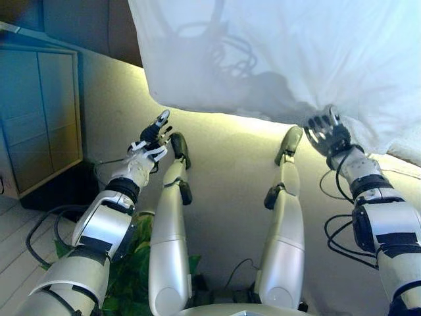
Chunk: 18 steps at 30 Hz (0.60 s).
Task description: Make the bed neatly
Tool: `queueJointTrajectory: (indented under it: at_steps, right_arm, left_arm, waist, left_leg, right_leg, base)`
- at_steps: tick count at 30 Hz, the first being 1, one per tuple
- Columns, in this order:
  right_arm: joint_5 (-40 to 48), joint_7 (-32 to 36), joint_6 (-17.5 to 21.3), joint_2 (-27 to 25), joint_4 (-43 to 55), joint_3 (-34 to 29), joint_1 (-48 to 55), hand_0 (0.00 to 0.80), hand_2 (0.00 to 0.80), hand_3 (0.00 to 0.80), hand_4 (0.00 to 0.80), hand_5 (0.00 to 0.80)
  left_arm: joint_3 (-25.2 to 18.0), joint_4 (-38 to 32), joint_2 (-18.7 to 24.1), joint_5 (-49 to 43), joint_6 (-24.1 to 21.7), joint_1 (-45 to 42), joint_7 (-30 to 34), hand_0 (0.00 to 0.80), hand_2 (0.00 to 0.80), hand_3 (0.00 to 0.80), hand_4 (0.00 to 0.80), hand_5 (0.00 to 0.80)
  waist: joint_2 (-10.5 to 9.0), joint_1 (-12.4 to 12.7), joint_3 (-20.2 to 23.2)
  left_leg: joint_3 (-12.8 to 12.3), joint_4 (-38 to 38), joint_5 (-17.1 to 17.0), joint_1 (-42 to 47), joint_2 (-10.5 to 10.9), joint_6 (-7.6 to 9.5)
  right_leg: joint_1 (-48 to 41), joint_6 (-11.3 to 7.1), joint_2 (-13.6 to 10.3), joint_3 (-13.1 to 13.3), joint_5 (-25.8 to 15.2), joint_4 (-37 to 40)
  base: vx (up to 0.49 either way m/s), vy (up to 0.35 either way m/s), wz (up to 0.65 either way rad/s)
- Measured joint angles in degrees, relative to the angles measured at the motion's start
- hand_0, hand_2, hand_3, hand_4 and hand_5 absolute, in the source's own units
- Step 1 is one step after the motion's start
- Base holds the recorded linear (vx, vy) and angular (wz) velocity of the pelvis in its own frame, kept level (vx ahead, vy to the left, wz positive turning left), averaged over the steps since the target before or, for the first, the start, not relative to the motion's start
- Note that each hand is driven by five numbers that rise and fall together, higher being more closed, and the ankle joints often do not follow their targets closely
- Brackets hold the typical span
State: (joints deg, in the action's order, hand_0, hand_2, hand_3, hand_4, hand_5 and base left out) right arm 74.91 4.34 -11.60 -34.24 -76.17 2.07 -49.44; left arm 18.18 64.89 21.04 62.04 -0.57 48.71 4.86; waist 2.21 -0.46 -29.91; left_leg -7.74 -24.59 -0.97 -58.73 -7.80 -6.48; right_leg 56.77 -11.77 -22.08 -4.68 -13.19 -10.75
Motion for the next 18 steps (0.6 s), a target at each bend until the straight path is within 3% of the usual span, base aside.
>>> queueJointTrajectory:
  at_steps: [9, 13, 18]
  right_arm:
    - [0.1, 5.2, 2.0, -0.9, -1.7, -6.6, 18.9, 0.000, 0.000, 0.000, 0.000, 0.000]
    - [0.1, 9.8, 4.6, -0.5, -1.5, -8.4, 24.8, 0.000, 0.000, 0.000, 0.000, 0.000]
    - [2.3, 12.4, 5.0, 0.2, -1.4, -10.6, 28.5, 0.000, 0.000, 0.000, 0.000, 0.000]
  left_arm:
    - [-7.1, -1.5, 0.2, 4.5, -2.5, -15.4, 1.3, 0.000, 0.000, 0.000, 0.000, 0.000]
    - [-10.7, -5.0, -0.5, 7.8, -4.7, -20.6, 3.6, 0.000, 0.000, 0.000, 0.000, 0.000]
    - [-12.7, -10.8, -1.8, 11.1, -6.9, -23.4, 6.5, 0.000, 0.000, 0.000, 0.000, 0.000]
  waist:
    - [1.81, -0.3, 0.1]
    - [2.34, -0.3, 0.1]
    - [2.47, -0.4, 0.2]
  left_leg:
    - [-0.4, 1.2, 0.2, 6.5, 0.4, 0.35]
    - [-0.8, 2.4, 0.2, 11.2, 0.2, 0.33]
    - [-0.9, 5.2, -0.4, 17.4, 0.4, 0.06]
  right_leg:
    - [-5.8, -0.39, -0.3, 0.5, 0.4, 0.2]
    - [-10.1, -0.39, -0.2, 0.4, 0.5, 0.9]
    - [-16.1, -0.57, -0.2, -0.5, 0.7, 2.6]
  base:
    - [0.009, 0.018, -0.01]
    - [0.004, -0.047, -0.04]
    - [0.000, -0.049, 0.01]
